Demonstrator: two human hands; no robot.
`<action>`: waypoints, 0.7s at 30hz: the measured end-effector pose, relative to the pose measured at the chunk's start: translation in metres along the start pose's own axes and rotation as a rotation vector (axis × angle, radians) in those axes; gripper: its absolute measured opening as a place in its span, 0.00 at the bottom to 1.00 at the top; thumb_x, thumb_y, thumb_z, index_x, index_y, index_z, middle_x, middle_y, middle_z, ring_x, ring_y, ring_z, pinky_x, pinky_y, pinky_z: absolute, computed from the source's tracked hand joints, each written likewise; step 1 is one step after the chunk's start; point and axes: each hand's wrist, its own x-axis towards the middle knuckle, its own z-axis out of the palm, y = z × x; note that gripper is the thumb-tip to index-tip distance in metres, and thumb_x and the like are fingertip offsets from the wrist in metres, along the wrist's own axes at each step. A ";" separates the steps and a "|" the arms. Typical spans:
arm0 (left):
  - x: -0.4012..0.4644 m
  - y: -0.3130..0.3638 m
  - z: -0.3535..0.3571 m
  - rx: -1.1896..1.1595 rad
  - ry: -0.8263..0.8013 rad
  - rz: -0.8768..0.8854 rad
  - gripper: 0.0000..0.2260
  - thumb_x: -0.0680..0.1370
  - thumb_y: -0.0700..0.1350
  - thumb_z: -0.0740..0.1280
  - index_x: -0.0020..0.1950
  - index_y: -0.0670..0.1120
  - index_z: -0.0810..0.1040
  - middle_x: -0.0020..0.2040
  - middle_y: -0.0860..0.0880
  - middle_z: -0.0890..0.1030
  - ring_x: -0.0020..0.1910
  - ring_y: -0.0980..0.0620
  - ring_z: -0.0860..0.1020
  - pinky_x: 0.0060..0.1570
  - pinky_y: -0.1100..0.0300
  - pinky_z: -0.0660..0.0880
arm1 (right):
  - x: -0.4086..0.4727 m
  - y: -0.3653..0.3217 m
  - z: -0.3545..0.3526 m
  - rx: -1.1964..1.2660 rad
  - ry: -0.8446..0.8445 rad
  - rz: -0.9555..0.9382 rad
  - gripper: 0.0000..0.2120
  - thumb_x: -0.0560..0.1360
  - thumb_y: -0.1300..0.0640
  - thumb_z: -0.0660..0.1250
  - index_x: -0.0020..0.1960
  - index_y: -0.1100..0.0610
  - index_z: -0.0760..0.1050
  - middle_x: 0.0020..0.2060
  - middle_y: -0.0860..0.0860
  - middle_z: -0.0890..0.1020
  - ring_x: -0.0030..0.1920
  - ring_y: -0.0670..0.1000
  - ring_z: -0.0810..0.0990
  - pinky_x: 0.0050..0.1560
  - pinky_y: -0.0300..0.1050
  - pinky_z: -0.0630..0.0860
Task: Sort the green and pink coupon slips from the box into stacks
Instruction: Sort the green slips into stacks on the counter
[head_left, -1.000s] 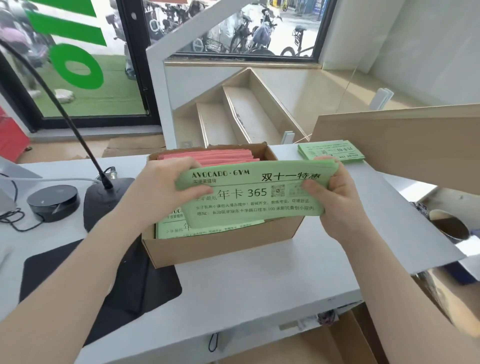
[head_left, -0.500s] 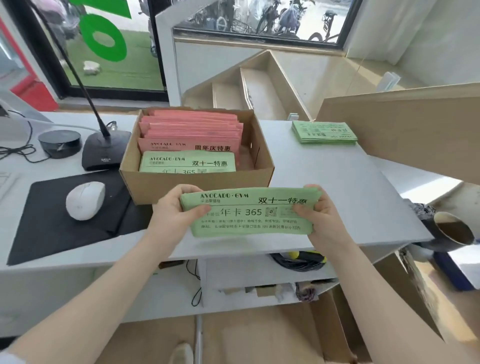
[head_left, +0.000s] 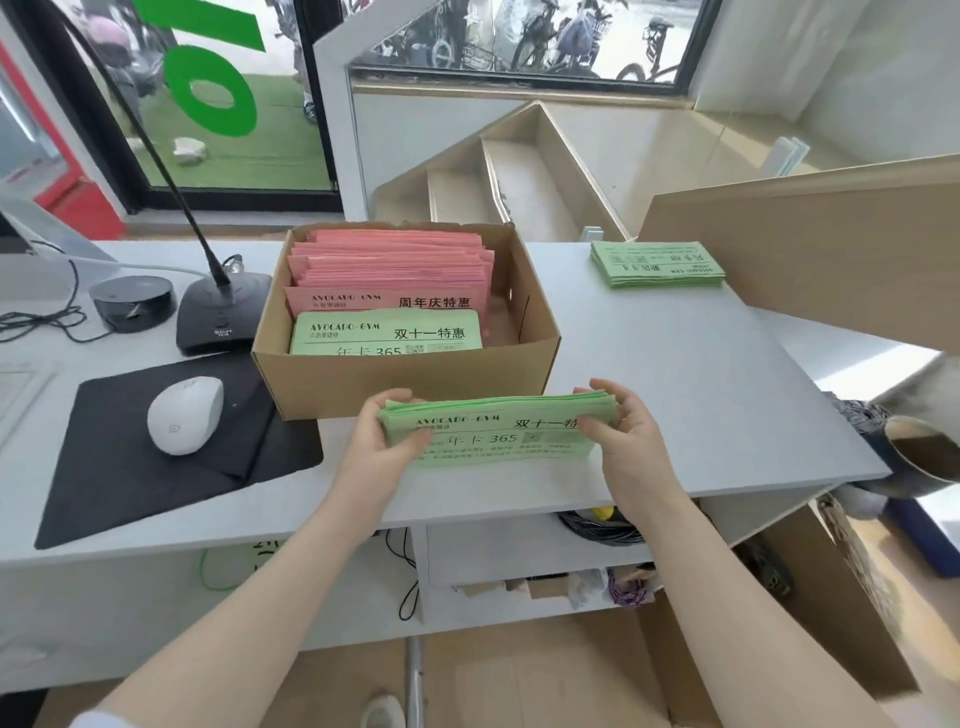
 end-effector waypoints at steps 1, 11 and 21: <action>0.002 0.000 0.000 -0.008 -0.004 0.001 0.14 0.76 0.33 0.64 0.54 0.51 0.70 0.55 0.49 0.77 0.52 0.53 0.77 0.48 0.65 0.74 | 0.000 0.000 0.003 0.042 -0.009 -0.003 0.16 0.75 0.71 0.59 0.58 0.55 0.71 0.50 0.51 0.78 0.47 0.47 0.76 0.43 0.35 0.74; 0.018 -0.002 0.008 -0.065 0.111 0.034 0.12 0.79 0.53 0.57 0.46 0.47 0.74 0.41 0.53 0.79 0.39 0.61 0.78 0.41 0.66 0.74 | 0.008 0.006 0.041 -0.033 0.281 -0.048 0.04 0.77 0.58 0.64 0.47 0.53 0.68 0.40 0.46 0.73 0.39 0.44 0.71 0.36 0.35 0.68; 0.034 -0.020 -0.026 0.300 -0.170 0.069 0.18 0.77 0.38 0.64 0.54 0.60 0.66 0.56 0.59 0.77 0.55 0.65 0.75 0.58 0.61 0.71 | 0.010 0.012 0.012 -0.344 0.009 -0.105 0.15 0.75 0.69 0.62 0.54 0.50 0.70 0.48 0.49 0.79 0.51 0.49 0.77 0.51 0.43 0.76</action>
